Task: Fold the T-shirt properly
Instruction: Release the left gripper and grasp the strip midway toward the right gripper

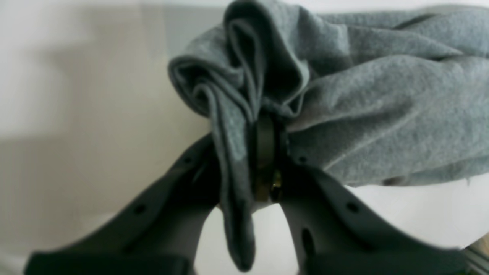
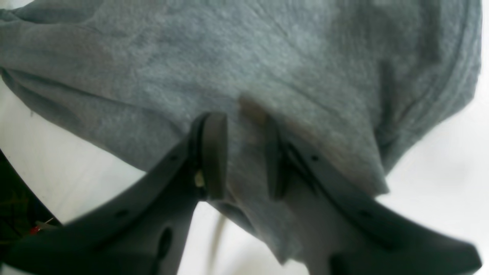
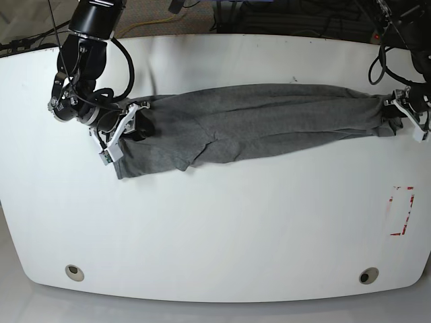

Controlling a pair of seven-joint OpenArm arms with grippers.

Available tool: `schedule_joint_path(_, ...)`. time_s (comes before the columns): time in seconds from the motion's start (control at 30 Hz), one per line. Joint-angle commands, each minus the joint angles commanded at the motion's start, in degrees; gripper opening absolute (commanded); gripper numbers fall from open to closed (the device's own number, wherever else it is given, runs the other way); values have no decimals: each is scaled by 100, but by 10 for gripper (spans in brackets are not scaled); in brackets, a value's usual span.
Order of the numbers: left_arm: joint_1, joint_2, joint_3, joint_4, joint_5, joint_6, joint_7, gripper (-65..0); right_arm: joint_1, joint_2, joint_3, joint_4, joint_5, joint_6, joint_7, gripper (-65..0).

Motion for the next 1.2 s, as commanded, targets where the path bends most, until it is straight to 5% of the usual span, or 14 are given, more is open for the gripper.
schedule_joint_path(0.17, 290, 105, 18, 844, 0, 0, 0, -599, 149, 44, -9, -800, -18, 0, 448, -484)
schedule_joint_path(0.3, 316, 220, 53, 1398, 9, 0, 44, -600, 325, 123, -9, -1582, -598, 0, 914, -484)
schedule_joint_path(0.53, 264, 290, 26, 2514, -18, 0, 914, -600, 316, 97, -9, -1908, -1178, 0, 1160, -484)
schedule_joint_path(0.73, -44, 1037, 105, 3815, 0, 0, 1613, -596, 202, 79, -9, -1916, -1213, 0, 1169, -484)
schedule_joint_path(1.2, -835, 2119, 2048, 4018, 9, 0, 1613, -596, 149, 53, -9, -1908, -1204, 0, 1169, -484)
